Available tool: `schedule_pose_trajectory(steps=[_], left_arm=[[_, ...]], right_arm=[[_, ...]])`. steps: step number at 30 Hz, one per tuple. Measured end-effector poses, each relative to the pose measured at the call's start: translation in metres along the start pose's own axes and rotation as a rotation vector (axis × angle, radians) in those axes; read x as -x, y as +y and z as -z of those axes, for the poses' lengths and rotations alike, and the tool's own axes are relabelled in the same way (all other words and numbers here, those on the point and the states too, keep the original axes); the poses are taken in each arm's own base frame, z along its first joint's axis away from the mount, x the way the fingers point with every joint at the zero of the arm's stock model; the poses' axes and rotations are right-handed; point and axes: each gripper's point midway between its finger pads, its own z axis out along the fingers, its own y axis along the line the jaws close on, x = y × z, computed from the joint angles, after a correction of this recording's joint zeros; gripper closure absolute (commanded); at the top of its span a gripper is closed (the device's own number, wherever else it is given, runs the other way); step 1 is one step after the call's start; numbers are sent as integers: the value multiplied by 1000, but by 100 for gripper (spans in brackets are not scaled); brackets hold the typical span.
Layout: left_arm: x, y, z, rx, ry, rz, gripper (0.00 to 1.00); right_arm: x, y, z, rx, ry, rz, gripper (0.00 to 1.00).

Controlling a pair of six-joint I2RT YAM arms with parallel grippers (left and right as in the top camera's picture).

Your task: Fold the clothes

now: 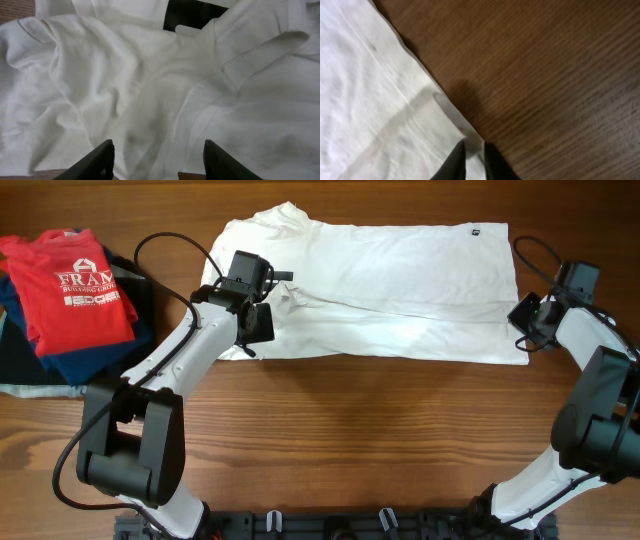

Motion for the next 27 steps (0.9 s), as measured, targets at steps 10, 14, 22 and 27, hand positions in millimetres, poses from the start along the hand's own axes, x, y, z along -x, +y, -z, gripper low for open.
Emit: schedule_pose_trajectory(steps=[10, 14, 22, 27], left_arm=[[0, 0, 0, 0, 0, 0, 43], [0, 0, 0, 0, 0, 0, 43], [-12, 5, 0, 20, 45, -7, 49], [-8, 3, -6, 17, 32, -4, 48]], right_arm=[[1, 3, 0, 15, -2, 0, 96], [-4, 12, 1, 69, 22, 28, 88], [-31, 7, 46, 57, 134, 52, 82], [-38, -4, 57, 5, 147, 57, 77]])
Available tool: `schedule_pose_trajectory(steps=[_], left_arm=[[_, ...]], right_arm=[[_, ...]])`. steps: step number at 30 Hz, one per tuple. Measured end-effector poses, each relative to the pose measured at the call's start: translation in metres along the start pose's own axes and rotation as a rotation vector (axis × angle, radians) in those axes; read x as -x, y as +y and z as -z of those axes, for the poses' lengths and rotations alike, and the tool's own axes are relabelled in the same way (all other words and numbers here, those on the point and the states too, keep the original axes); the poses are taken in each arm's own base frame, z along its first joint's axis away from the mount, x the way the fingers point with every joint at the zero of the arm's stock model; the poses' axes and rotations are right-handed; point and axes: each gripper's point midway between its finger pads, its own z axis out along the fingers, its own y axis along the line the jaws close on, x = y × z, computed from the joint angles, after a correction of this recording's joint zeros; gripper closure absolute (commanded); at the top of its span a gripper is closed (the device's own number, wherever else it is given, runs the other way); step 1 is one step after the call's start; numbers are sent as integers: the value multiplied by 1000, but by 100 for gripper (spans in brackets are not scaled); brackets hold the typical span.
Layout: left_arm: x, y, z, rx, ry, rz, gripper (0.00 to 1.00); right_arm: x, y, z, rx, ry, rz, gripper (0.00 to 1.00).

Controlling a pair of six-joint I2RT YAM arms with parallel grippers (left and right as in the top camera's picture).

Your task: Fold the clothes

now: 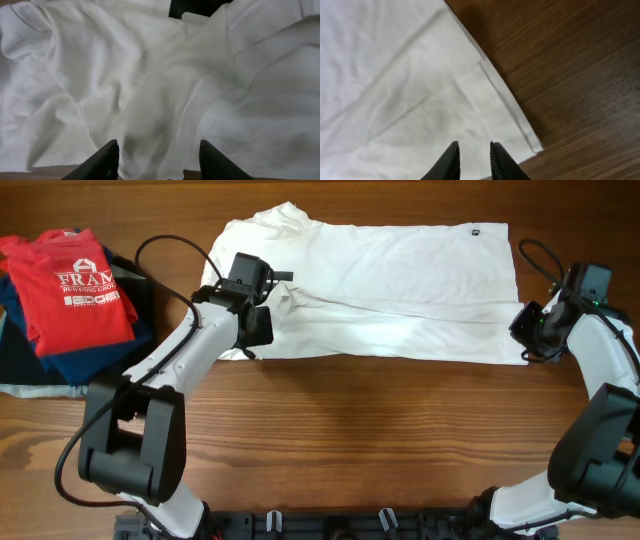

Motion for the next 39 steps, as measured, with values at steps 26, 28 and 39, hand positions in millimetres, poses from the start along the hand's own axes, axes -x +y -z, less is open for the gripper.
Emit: schedule_pose_trajectory(steps=[26, 28, 39], left_arm=[[-3, 64, -38, 107, 94, 134, 40], [0, 63, -38, 103, 82, 136, 39], [0, 62, -41, 99, 69, 137, 38]], right_arm=[[-34, -26, -23, -103, 82, 10, 41], [-31, -25, -23, -102, 73, -3, 41], [-34, -30, -36, -106, 29, -57, 86]])
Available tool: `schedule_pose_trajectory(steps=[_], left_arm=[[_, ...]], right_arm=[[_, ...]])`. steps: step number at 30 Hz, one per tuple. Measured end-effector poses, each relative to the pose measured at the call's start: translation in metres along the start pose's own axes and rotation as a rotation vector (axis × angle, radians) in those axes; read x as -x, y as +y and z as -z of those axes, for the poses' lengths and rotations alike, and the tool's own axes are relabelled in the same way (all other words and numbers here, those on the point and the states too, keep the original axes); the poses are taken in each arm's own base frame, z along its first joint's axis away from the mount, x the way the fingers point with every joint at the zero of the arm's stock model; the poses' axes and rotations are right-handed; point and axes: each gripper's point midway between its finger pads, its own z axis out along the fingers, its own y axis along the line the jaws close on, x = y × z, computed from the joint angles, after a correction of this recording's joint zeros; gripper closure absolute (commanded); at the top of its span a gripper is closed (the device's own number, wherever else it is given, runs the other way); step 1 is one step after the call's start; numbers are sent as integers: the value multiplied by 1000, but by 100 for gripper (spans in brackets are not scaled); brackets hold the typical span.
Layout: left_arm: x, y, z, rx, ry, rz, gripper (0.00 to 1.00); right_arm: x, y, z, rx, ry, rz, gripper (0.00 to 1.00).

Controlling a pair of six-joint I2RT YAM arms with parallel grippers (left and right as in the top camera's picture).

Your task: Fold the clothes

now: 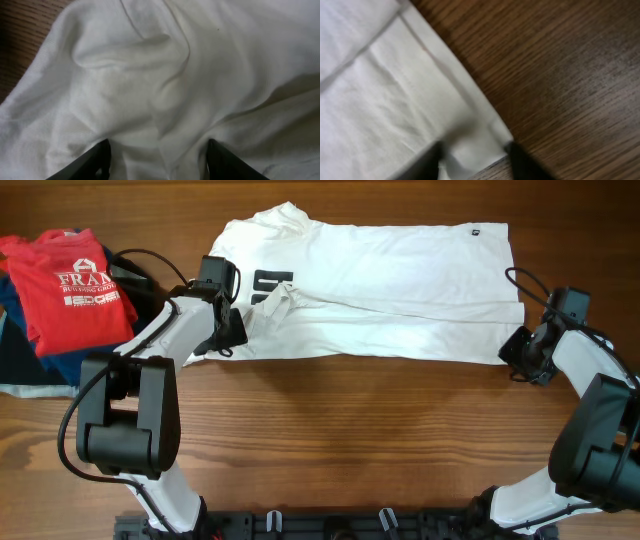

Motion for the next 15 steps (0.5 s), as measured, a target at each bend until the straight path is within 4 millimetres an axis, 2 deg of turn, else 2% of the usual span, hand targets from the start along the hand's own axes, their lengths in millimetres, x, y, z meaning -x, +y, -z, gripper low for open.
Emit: schedule_pose_trajectory(steps=[2, 6, 10, 15], left_arm=[[0, 0, 0, 1, 1, 0, 38], [-3, 1, 0, 6, 12, 1, 39], [-12, 6, 2, 21, 50, -1, 45], [-19, 5, 2, 16, 80, 1, 46]], right_arm=[[0, -2, 0, -10, -2, -25, 96], [1, -4, 0, -22, -7, -41, 96], [0, -8, 0, -44, -7, -46, 96], [-9, -30, 3, -146, 26, -103, 96]])
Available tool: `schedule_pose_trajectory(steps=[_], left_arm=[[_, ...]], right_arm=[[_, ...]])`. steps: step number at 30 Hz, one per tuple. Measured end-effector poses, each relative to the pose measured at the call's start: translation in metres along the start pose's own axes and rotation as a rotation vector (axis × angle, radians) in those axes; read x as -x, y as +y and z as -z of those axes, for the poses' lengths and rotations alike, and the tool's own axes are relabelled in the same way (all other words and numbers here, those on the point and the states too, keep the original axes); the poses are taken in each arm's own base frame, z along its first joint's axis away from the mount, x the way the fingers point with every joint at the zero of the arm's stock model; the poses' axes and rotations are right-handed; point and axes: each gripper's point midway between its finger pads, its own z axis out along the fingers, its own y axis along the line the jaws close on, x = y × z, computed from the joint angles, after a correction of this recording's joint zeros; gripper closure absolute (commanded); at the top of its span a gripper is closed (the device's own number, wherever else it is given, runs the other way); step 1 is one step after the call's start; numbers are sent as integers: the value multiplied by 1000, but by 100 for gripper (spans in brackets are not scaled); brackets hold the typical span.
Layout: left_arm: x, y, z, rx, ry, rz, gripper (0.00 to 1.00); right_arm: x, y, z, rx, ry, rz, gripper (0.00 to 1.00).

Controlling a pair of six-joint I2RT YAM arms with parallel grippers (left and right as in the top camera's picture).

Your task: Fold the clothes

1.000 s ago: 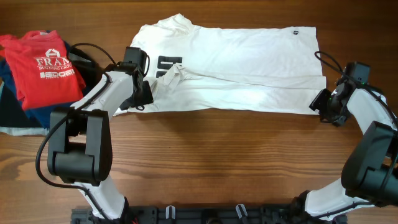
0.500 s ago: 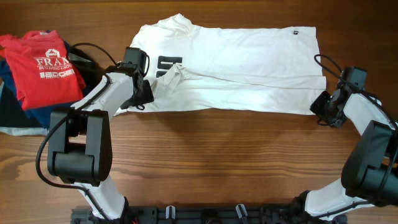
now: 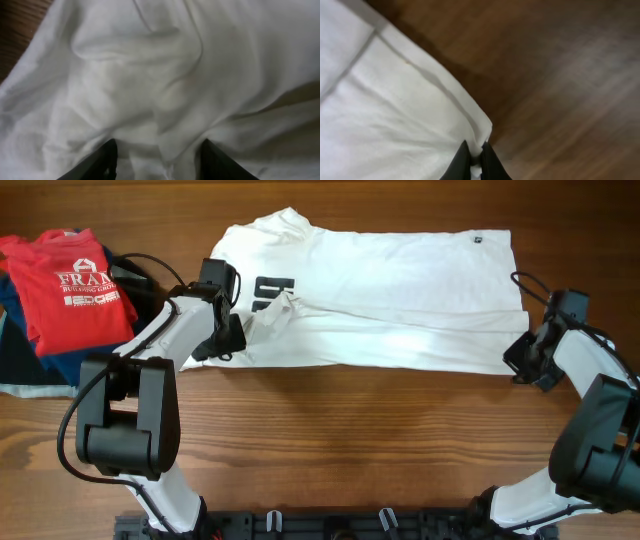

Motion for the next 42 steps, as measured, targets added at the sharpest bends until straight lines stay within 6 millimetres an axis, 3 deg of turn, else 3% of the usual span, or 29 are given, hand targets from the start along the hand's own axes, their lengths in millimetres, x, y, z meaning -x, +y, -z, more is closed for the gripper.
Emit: schedule_pose_trajectory(steps=[10, 15, 25, 30, 31, 32, 33, 34, 42], left_arm=[[-60, 10, 6, 21, 247, 63, 47], [-79, 11, 7, 11, 305, 113, 47], [-104, 18, 12, 21, 376, 132, 46], [-104, 24, 25, 21, 333, 139, 34], [-99, 23, 33, 4, 293, 146, 25], [-95, 23, 38, -7, 269, 148, 21], [-90, 22, 45, -25, 235, 149, 19], [-85, 21, 51, -43, 197, 155, 19], [-59, 17, 98, -159, -12, 170, 18]], right_arm=[[5, -36, -3, -70, 13, -123, 96], [4, -46, -3, -107, 17, -137, 96], [-2, -60, -2, -171, 32, -166, 96], [-3, -60, -1, -165, 42, -181, 93], [-4, -59, -1, -155, 51, -185, 88], [-4, -59, 0, -151, 55, -183, 75], [-4, -57, 2, -139, 56, -182, 20], [-1, -55, 6, -122, 45, -186, 0], [35, -39, 70, 45, -150, -201, 0]])
